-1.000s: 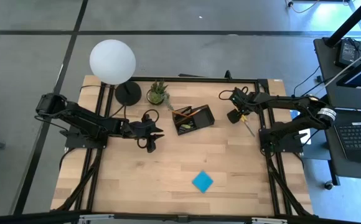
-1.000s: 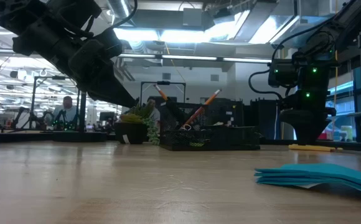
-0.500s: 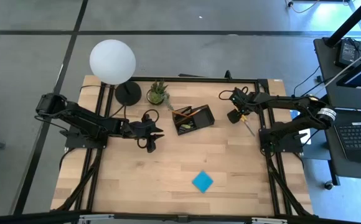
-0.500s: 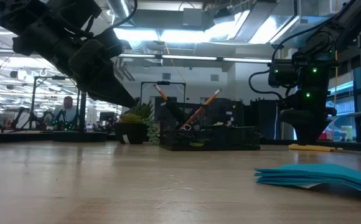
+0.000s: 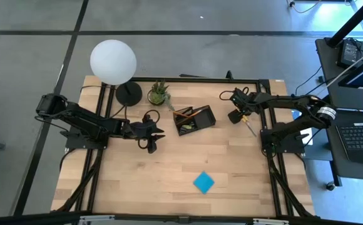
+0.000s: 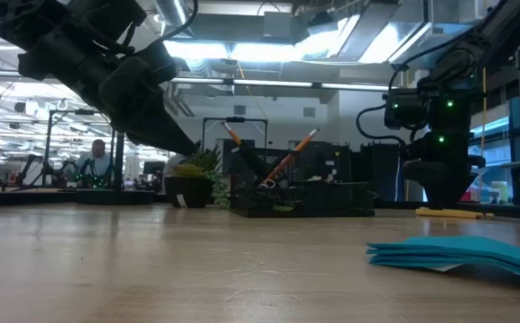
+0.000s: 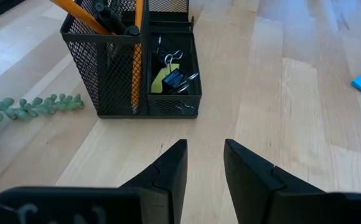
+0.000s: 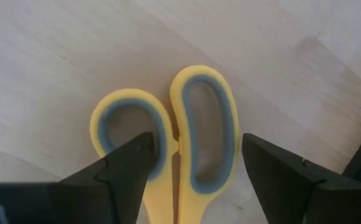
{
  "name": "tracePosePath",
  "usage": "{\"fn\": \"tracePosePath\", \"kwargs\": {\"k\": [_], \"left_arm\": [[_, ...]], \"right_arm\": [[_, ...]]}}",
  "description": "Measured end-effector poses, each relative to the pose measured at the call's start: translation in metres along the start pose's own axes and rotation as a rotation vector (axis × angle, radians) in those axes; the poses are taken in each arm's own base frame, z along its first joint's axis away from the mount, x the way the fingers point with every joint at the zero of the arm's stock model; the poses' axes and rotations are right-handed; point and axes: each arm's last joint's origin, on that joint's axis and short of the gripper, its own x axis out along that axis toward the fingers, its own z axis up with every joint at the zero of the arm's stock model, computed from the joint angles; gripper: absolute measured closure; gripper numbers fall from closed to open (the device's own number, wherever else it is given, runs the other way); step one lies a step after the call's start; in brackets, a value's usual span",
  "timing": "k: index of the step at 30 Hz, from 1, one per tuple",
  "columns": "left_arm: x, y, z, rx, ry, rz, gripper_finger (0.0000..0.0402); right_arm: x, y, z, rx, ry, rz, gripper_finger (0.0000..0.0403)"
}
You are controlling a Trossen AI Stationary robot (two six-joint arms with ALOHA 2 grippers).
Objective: Pick and place office supplies into organizer
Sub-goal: Put the yellow scissors into the desk organizer
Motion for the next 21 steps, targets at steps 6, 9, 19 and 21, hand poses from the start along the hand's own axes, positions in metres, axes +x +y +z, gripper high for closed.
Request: {"fn": "tracePosePath", "kwargs": {"k": [6,9,19,21], "left_arm": [[0.0,0.0,0.0,0.0,0.0,0.001,0.0304],[0.0,0.0,0.0,0.0,-0.001,0.001,0.0304],[0.0,0.0,0.0,-0.001,-0.001,0.001,0.0304],[0.0,0.0,0.0,-0.001,0.0,0.001,0.0304]], "right_arm": [[0.007,0.0,0.001,0.075,0.058,0.029,0.015],[0.008,-0.003,0.001,0.126,0.08,0.068,0.015],[0.011,-0.012,0.002,0.167,0.116,0.095,0.02],[0.01,-0.012,0.002,0.16,0.114,0.094,0.0207]]}}
